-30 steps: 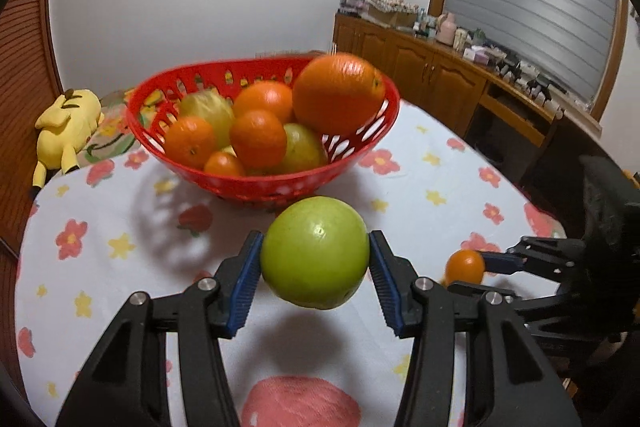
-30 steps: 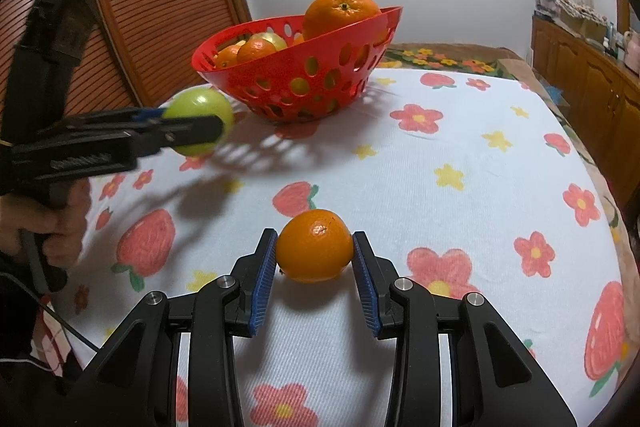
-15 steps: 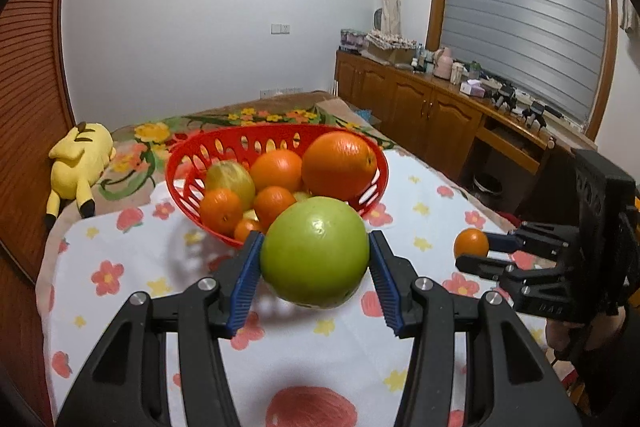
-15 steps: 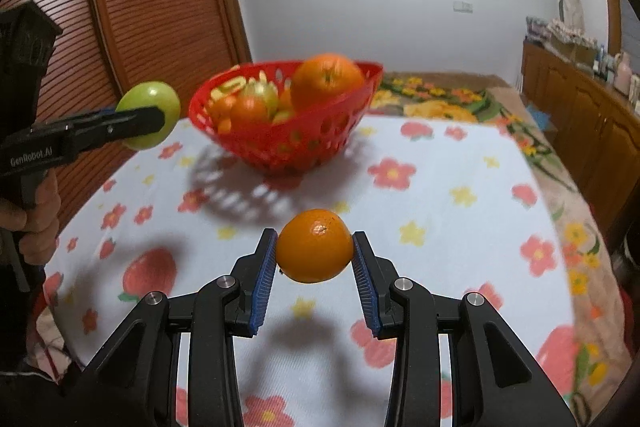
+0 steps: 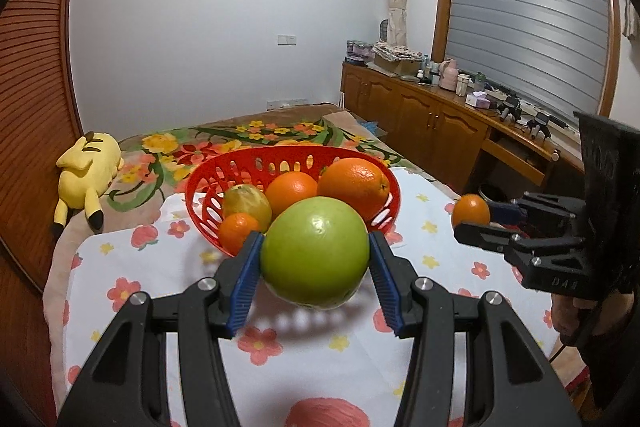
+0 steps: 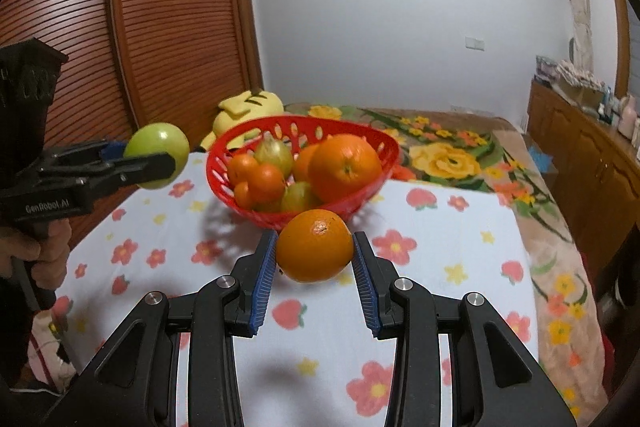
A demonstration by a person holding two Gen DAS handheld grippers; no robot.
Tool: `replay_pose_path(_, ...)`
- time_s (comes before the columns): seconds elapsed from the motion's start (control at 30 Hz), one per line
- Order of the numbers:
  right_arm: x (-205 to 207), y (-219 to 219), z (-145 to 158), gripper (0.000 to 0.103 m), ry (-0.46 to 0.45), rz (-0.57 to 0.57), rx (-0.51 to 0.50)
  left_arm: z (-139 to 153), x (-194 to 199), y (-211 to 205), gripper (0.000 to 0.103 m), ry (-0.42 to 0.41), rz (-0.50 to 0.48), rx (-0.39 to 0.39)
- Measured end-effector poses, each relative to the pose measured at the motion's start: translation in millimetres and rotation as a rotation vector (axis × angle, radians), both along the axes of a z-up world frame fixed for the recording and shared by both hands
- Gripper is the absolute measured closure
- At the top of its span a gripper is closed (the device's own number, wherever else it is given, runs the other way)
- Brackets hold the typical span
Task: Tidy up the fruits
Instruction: 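Lift the green pomelo with the left tool while the right tool carries the tangerine toward the basket, then lower the pomelo into the basket and open the left tool while the right tool releases the tangerine there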
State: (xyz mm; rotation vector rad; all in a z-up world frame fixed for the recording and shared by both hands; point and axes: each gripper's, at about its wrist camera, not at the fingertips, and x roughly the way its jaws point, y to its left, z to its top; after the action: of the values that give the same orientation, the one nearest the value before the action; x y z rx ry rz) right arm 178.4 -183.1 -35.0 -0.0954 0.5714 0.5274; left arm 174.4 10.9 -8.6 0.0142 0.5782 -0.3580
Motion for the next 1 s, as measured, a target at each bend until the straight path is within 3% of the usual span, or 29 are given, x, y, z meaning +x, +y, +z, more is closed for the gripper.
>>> replay_pose_path(0.57,93.8,40.1,26.2,0.066,-0.012,0.083,-0.023,-1.6,76.7,14.9,0.052,0.051,0.045,-0.010)
replay_pose_path(1.0,162.6,52.9,20.0,0.065,0.037,0.113,-0.075,-8.2,135.7,17.6,0.052,0.093,0.058,0.005)
